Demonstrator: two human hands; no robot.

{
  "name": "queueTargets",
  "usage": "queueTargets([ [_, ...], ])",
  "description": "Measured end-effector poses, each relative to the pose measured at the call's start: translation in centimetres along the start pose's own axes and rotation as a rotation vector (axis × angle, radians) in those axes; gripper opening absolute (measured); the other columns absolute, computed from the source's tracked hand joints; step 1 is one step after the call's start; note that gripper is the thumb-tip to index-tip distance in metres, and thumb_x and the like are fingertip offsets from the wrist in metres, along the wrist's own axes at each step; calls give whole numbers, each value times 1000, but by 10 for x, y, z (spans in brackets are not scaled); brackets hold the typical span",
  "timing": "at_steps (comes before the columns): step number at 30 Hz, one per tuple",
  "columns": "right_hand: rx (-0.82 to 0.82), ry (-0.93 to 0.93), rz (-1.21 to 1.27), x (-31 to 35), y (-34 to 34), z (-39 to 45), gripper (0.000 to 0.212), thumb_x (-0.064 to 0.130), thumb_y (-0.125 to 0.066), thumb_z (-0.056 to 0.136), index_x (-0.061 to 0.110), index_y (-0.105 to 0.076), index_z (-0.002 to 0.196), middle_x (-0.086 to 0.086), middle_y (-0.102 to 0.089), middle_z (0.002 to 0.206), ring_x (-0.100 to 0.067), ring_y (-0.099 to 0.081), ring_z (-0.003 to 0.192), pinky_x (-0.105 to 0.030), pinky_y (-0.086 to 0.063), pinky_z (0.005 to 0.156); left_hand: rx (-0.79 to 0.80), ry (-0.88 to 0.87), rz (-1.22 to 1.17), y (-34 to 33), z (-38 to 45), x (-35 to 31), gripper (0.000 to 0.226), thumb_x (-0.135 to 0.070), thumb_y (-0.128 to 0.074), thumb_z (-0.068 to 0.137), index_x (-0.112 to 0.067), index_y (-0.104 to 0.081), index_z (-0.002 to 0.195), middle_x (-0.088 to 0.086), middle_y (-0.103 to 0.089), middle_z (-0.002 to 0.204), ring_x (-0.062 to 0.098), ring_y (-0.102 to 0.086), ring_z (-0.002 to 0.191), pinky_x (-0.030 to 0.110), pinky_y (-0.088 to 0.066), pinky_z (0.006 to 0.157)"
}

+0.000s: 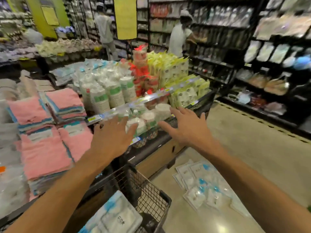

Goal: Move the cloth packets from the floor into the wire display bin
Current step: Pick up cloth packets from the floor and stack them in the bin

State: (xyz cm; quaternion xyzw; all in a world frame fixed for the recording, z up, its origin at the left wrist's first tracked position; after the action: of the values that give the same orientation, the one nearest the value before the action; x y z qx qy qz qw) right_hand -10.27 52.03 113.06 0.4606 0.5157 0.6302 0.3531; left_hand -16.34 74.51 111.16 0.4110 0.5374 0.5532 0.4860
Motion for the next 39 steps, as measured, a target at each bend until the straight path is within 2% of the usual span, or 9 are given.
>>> queueTargets([
  [6, -88, -229, 12, -90, 28, -54, 92, 88, -23, 88, 35, -19, 163, 0, -22, 171, -24, -23, 157, -67, -13, 123, 41, -220, -56, -2, 13, -96, 64, -64, -14, 101, -33, -40, 151, 4, -41, 158, 31, -42, 142, 54, -36, 112],
  [10, -147, -340, 5, -152, 34, -85, 88, 85, -25, 91, 34, -23, 162, 1, -29, 169, -25, -30, 154, -64, -21, 122, 30, -340, -76, -8, 12, -163, 63, -65, -17, 101, -29, -46, 144, 6, -50, 148, 31, -50, 133, 54, -42, 105],
  [12, -164, -381, -7, -184, 37, -98, 85, 83, -27, 93, 33, -26, 161, 2, -32, 167, -24, -32, 153, -63, -24, 120, 49, -374, -81, -13, 15, -196, 67, -67, -15, 100, -30, -40, 150, 5, -44, 154, 30, -44, 139, 56, -38, 110],
  [14, -162, -416, 11, -217, 41, -110, 83, 82, -29, 94, 34, -26, 161, 3, -30, 168, -22, -30, 154, -64, -22, 122, 82, -392, -83, -19, 20, -231, 72, -70, -11, 99, -31, -33, 156, 6, -35, 161, 30, -38, 145, 60, -29, 115],
  [16, -162, -442, 41, -251, 46, -122, 82, 81, -31, 94, 34, -25, 161, 4, -28, 169, -20, -28, 155, -65, -19, 123, 85, -424, -78, -24, 24, -265, 78, -73, -6, 95, -32, -30, 157, 6, -34, 161, 30, -38, 145, 64, -29, 114],
  [26, -160, -580, 51, -417, 36, -163, 86, 83, -29, 93, 34, -20, 163, 1, -29, 169, -23, -27, 156, -67, -16, 123, 112, -450, -88, -75, 41, -392, 69, -68, -15, 101, -33, -26, 160, 1, -18, 170, 22, -18, 156, 64, -11, 121],
  [33, -145, -682, 60, -486, 12, -171, 85, 81, -30, 94, 35, -15, 164, 0, -21, 172, -24, -18, 159, -63, -9, 125, 156, -465, -26, -113, 73, -445, 70, -67, -12, 101, -35, -15, 162, -2, -8, 171, 19, -7, 158, 64, -6, 123],
  [39, -56, -783, -1, -538, -6, -147, 86, 80, -28, 94, 36, -8, 165, 0, -11, 174, -23, -9, 160, -63, -4, 126, 168, -518, 3, -151, 124, -491, 69, -66, -13, 101, -33, -17, 162, -1, -8, 171, 18, -7, 158, 64, -6, 123],
])
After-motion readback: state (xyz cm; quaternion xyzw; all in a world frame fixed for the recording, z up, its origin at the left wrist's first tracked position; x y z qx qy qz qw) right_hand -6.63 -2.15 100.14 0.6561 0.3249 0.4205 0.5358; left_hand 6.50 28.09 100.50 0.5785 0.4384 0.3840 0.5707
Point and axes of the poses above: each hand's wrist, its own z-axis towards the middle knuckle, its own y-axis out of the back of the hand, x = y × z, the point moved 3 cm from there along z, towards the middle knuckle
